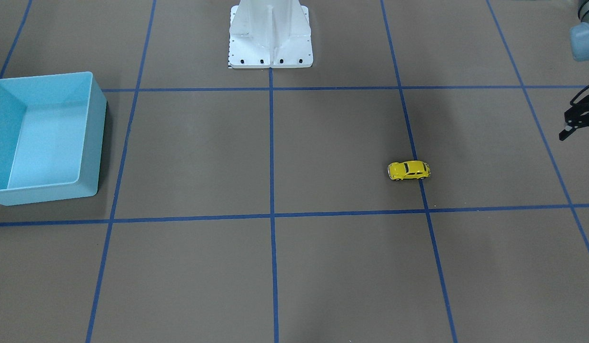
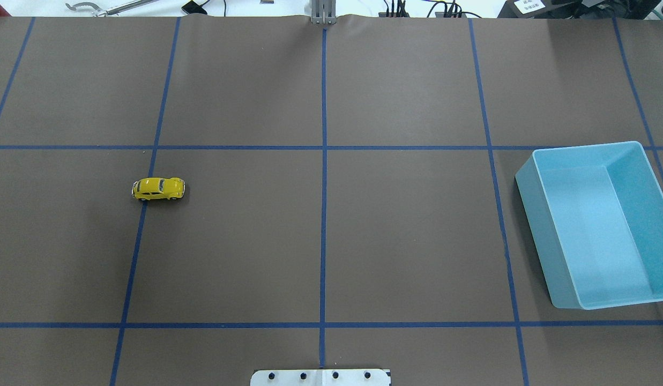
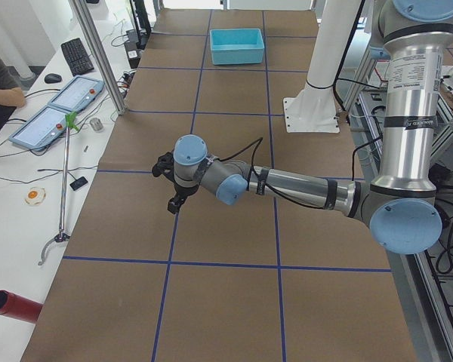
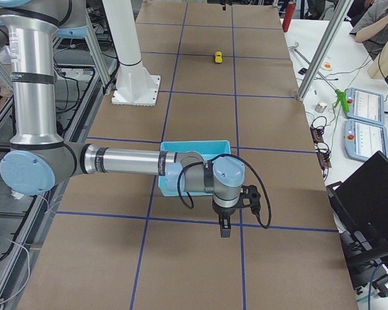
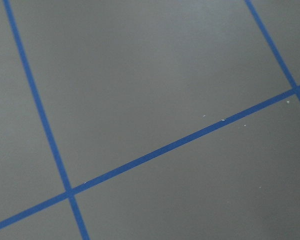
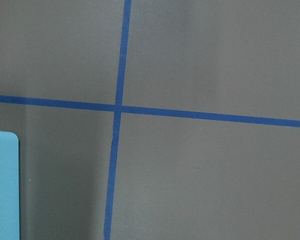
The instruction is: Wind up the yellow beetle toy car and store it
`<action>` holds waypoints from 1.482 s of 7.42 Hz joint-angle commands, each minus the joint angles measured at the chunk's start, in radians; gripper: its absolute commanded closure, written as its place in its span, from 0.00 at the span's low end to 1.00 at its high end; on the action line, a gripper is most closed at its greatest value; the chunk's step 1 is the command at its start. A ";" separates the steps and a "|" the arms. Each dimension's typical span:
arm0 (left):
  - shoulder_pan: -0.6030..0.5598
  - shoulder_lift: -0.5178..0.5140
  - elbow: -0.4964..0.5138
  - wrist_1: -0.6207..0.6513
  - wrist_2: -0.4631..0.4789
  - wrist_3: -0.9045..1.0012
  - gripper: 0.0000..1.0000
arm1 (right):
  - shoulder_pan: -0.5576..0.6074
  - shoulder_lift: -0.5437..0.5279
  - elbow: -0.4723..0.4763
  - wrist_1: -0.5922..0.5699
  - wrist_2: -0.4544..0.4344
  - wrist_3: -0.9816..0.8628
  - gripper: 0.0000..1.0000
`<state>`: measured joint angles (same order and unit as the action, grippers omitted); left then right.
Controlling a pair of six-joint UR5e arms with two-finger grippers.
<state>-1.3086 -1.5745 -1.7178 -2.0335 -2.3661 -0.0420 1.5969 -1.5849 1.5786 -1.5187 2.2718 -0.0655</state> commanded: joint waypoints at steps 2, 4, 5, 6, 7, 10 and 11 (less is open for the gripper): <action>0.161 -0.073 0.017 -0.039 0.004 -0.001 0.00 | 0.000 0.000 0.001 0.000 -0.001 0.000 0.00; 0.265 -0.142 0.036 -0.047 0.002 -0.001 0.00 | 0.000 0.000 0.001 0.000 -0.001 0.000 0.00; 0.302 -0.166 0.035 -0.060 0.001 -0.001 0.00 | 0.000 0.000 0.003 0.000 -0.001 0.000 0.00; 0.362 -0.192 0.032 -0.062 0.007 0.001 0.00 | 0.000 0.000 0.003 0.000 -0.001 0.000 0.00; 0.370 -0.193 0.038 -0.098 0.011 0.002 0.00 | 0.000 0.000 0.003 0.000 -0.001 0.000 0.00; 0.413 -0.183 0.030 -0.166 0.083 0.248 0.00 | 0.000 0.000 0.003 0.000 -0.001 0.000 0.00; 0.439 -0.183 0.024 -0.168 0.161 0.346 0.00 | 0.000 0.000 0.003 0.000 -0.001 0.000 0.00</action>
<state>-0.9001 -1.7589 -1.6872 -2.1947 -2.2885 0.1734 1.5969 -1.5852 1.5815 -1.5186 2.2703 -0.0660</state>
